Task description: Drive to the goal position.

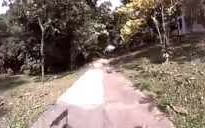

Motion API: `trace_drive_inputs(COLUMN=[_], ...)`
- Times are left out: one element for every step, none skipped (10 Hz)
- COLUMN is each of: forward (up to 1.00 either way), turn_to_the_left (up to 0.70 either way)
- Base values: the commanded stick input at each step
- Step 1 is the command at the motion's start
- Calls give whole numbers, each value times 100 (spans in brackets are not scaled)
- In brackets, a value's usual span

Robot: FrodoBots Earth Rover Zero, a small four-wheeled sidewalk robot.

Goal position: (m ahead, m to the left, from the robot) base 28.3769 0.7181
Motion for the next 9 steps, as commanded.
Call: trace_drive_inputs(forward=[70,70,70,70,70,70,70,70,70], turn_to_the_left=[0,0,0,0,0,0,0,0,0])
